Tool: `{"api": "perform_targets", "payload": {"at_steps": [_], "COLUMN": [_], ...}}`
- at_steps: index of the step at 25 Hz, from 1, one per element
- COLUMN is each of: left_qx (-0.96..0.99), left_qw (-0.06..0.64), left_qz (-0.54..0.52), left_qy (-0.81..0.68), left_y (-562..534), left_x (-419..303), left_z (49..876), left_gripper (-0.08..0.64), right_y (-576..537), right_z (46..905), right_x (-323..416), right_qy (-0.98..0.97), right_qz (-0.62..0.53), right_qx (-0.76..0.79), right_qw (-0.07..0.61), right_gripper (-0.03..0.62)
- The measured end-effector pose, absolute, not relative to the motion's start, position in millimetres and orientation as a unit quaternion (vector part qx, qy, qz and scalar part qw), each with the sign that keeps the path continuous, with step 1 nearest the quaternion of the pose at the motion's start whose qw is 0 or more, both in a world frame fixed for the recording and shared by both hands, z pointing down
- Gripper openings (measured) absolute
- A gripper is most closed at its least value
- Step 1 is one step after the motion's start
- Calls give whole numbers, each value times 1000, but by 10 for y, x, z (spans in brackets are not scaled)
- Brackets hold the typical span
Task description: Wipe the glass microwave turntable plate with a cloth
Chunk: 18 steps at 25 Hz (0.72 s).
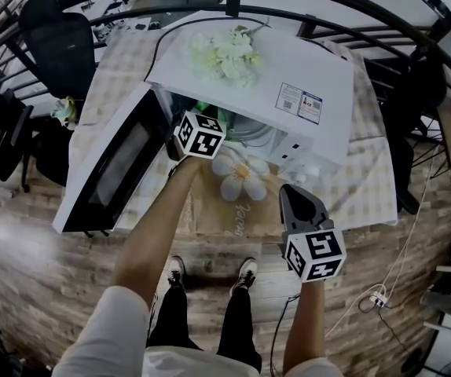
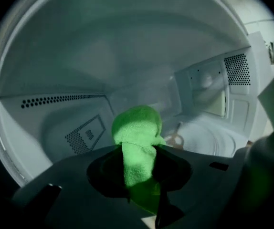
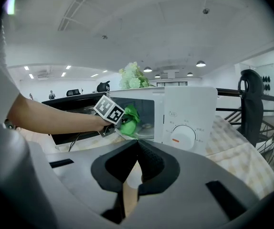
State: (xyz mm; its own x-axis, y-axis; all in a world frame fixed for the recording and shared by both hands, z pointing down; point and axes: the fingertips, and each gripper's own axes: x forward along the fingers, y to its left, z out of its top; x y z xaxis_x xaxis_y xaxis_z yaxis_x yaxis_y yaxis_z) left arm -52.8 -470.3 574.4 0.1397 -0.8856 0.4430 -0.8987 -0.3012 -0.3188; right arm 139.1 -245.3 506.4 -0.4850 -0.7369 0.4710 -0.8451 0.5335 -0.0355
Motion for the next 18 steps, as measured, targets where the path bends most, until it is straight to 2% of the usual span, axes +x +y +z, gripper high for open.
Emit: {"api": "perform_targets", "payload": {"at_steps": [7, 13, 18], "left_qx": [772, 824, 855], "left_qw": [45, 30, 47], "left_qz": [331, 340, 340], "left_qy": [-541, -453, -389], "left_y": [-4646, -4509, -4377], "left_x": [-411, 260, 762], "left_z": [6066, 6078, 6082], "left_gripper": [127, 124, 123], "right_y": [-2431, -2402, -2448], "right_z": [5095, 5125, 5132], "right_x": [1362, 1389, 1440], "right_qy": [-852, -852, -850], "right_qz": [127, 127, 126], "right_qx": [465, 463, 467], "right_qw": [205, 208, 209], "right_gripper": [14, 14, 14]}}
